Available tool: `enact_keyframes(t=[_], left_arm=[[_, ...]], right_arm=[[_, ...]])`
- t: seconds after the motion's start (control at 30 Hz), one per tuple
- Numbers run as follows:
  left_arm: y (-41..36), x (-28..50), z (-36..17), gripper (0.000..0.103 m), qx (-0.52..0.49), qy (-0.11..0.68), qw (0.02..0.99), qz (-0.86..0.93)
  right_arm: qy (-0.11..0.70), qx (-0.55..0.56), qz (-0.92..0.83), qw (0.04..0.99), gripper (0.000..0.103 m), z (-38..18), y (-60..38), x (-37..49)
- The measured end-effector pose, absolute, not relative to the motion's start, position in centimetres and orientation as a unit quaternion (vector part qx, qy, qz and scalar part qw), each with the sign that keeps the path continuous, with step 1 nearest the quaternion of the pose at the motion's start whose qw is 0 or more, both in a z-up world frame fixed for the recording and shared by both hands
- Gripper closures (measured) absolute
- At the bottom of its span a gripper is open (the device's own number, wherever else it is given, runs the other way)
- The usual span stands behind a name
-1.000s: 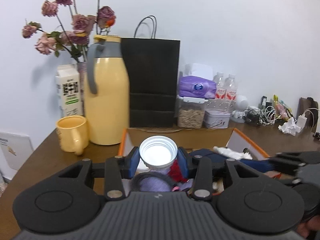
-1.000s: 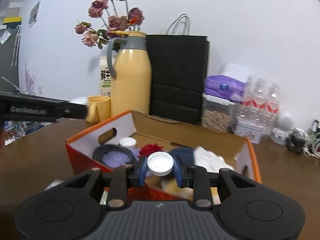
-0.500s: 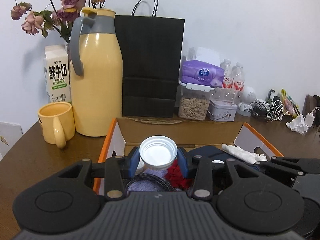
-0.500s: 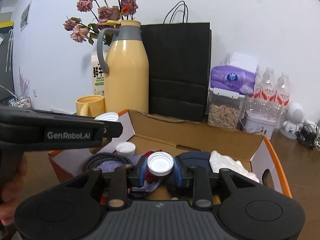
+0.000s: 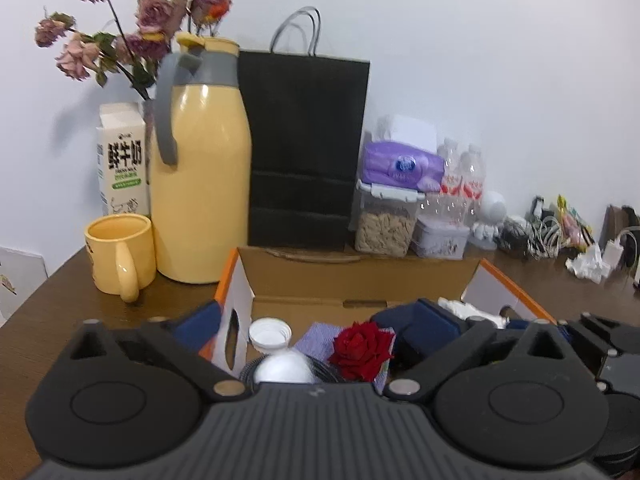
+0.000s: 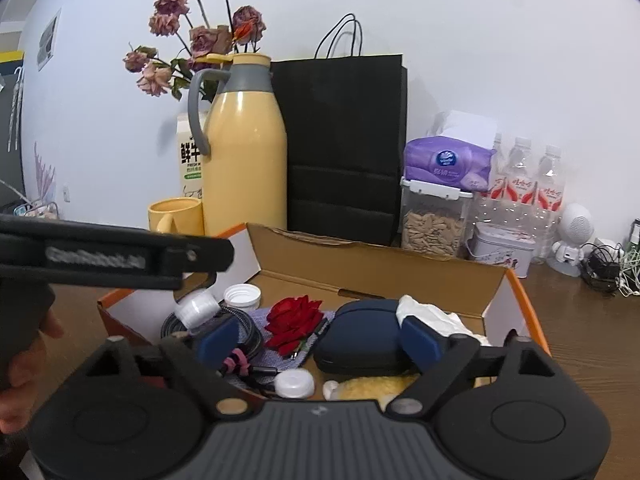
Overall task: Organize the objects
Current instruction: 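Carry both white caps over the open cardboard box, then open both grippers to drop the white caps into the box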
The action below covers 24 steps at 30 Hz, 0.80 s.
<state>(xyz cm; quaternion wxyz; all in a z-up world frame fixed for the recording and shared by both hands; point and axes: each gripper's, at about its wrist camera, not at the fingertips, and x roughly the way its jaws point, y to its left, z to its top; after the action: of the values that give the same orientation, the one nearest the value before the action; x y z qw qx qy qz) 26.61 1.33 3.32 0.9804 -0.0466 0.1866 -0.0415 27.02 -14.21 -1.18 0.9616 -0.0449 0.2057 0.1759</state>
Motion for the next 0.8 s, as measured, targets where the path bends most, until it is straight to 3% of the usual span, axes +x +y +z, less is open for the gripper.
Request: enact_keyframes(t=[0.07, 0.8], left_arm=[[1.3, 26.4, 3.5, 0.0, -0.047, 0.185, 0.981, -0.041], [1.0, 23.2, 4.9, 0.0, -0.05, 0.178, 0.982, -0.039]], right_arm=[[0.205, -0.042, 0.175, 0.962, 0.0, -1.2, -14.3, 26.9], [0.199, -0.048, 0.168, 0.964, 0.0, -0.2, -15.1, 24.9]])
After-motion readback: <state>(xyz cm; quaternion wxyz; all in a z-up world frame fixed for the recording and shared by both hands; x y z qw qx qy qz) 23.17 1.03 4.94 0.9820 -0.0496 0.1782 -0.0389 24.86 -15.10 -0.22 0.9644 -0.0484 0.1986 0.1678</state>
